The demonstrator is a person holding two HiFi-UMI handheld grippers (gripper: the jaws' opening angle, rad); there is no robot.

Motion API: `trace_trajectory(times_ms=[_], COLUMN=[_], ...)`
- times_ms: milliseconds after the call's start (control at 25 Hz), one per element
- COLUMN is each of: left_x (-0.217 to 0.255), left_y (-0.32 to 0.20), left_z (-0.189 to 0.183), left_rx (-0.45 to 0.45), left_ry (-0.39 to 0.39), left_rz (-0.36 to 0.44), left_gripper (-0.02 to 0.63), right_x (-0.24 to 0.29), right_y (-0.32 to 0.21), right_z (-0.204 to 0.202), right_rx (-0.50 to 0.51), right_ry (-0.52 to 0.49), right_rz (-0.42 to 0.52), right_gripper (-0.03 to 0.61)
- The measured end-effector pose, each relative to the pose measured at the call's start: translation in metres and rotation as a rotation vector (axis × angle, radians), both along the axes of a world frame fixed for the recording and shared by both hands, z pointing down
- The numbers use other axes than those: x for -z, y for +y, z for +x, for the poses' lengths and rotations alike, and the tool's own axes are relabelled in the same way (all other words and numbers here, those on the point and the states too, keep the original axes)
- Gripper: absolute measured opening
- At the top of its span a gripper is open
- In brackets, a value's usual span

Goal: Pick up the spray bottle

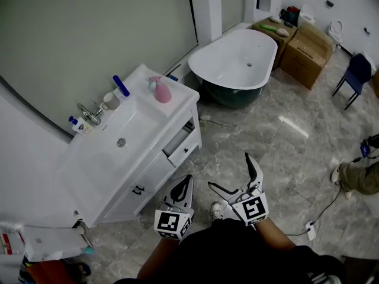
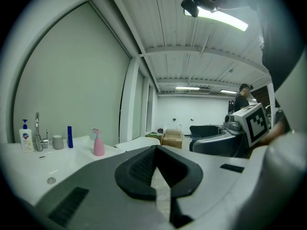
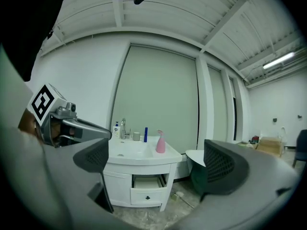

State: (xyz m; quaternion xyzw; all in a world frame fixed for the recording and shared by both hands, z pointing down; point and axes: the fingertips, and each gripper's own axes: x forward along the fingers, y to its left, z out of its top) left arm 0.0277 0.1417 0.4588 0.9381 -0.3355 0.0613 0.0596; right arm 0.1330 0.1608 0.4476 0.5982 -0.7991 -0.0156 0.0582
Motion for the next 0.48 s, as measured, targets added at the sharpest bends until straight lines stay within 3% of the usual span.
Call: trace_trajectory(times_ms=[480], left_x=[-0.013], left_y=[-0.049], left_z=[0.012], left_rx=[0.070], left_ry=[-0.006], left_rz=[-0.024], left_gripper=[-0.005], right_x=[-0.012], right_y=[-0.059], right_z=[0.019], right_rx=[0.057], right_ry=[-0.018], right_rz=[0.009], right_gripper=[0.589])
